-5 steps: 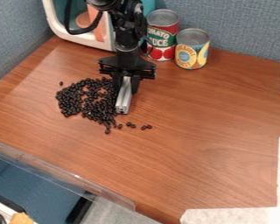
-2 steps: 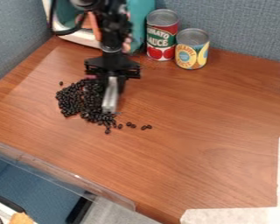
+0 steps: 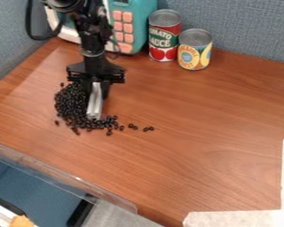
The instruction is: Sweep into pile
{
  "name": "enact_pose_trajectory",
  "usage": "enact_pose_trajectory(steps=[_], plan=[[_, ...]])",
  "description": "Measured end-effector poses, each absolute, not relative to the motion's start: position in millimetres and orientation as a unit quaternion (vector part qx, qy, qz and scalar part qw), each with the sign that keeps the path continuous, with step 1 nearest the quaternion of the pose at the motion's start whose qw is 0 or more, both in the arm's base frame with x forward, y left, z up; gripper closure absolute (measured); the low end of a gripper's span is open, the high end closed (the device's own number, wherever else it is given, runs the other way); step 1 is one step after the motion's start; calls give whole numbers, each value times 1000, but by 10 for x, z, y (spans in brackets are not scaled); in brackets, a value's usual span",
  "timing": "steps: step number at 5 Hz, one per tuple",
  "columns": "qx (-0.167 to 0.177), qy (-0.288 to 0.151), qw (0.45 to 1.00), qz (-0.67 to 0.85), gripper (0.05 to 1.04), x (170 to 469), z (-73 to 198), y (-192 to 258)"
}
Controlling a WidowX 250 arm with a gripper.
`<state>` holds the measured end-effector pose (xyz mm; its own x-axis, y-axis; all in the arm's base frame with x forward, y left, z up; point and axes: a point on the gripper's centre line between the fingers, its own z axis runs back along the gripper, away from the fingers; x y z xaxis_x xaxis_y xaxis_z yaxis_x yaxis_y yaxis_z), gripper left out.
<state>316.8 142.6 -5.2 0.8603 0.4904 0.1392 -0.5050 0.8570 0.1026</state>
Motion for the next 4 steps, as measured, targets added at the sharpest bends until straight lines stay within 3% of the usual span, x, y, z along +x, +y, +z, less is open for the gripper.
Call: enact_pose_trajectory(steps=[2, 4], plan=[[37, -59, 964, 258, 712, 3102, 98, 1247], [28, -77, 973, 215, 712, 3137, 265, 780]])
